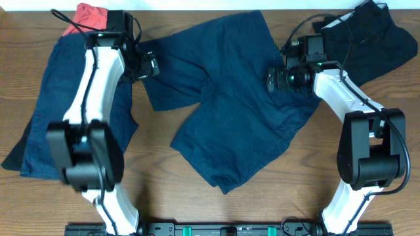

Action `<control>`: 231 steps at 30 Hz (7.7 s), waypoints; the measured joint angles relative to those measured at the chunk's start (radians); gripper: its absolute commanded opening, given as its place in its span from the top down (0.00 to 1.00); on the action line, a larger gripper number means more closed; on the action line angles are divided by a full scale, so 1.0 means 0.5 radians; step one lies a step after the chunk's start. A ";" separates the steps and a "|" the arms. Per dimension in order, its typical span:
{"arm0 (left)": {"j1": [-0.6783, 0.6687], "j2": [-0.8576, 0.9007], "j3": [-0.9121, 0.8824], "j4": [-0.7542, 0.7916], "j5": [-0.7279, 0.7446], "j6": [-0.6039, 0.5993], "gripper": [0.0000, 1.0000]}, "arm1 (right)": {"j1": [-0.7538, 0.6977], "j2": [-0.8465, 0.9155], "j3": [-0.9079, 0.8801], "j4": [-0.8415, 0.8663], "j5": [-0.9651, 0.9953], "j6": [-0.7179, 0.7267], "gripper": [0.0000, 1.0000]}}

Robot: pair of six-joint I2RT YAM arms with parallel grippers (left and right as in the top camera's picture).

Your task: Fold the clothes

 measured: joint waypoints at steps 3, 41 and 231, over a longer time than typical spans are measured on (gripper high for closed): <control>-0.074 -0.169 0.002 -0.144 0.002 -0.001 0.02 | 0.000 -0.051 -0.003 -0.158 0.011 -0.007 0.01; -0.612 -0.274 -0.275 -0.314 0.006 -0.016 0.02 | -0.127 -0.189 -0.426 -0.967 0.485 0.624 0.01; 0.050 0.144 -0.863 1.263 0.209 0.488 0.77 | -0.004 -1.164 -0.495 -0.200 0.396 0.371 0.01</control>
